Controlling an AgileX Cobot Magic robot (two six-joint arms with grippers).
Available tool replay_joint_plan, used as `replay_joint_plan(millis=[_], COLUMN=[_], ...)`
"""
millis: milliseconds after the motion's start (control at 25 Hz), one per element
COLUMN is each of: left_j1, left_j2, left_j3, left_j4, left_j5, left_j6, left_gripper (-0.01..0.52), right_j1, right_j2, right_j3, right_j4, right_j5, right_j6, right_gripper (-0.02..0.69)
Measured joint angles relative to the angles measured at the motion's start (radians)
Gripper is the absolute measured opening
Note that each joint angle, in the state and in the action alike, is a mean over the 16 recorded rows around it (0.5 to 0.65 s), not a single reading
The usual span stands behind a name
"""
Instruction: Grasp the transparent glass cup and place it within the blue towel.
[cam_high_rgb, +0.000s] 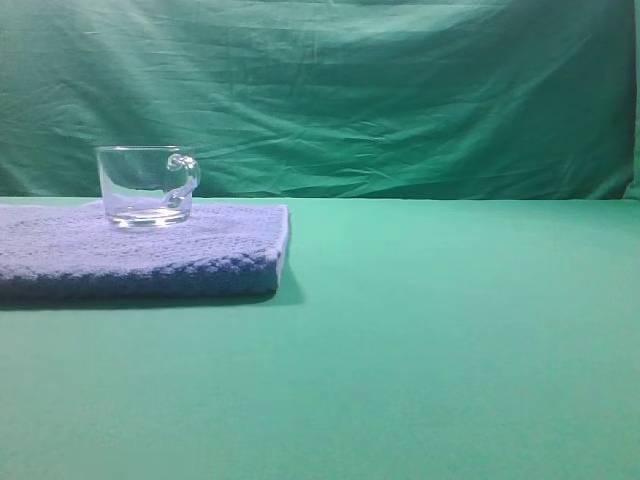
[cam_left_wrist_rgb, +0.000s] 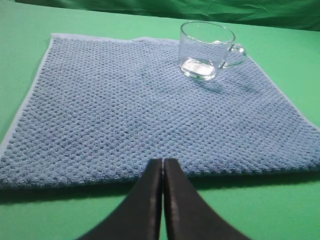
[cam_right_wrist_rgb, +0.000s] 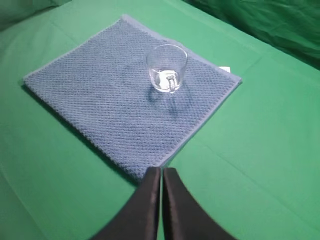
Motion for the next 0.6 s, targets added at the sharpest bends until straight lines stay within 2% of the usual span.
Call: replay_joint_plan(millis=[320, 600], left_j1=[0.000, 0.000], left_j2=[0.000, 0.000], left_j3=[0.000, 0.000], left_j4=[0.000, 0.000], left_j5=[0.000, 0.000], left_j6=[0.000, 0.000], left_gripper=[0.000, 0.000], right_j1=[-0.010, -0.113], right_j2=[-0.202, -0.303], right_j3=[0.134, 0.259], right_j4=[-0.095, -0.209], right_j5=[0.021, -0.112], right_j6=[0.097, 0.182], right_gripper=[0.000, 0.000])
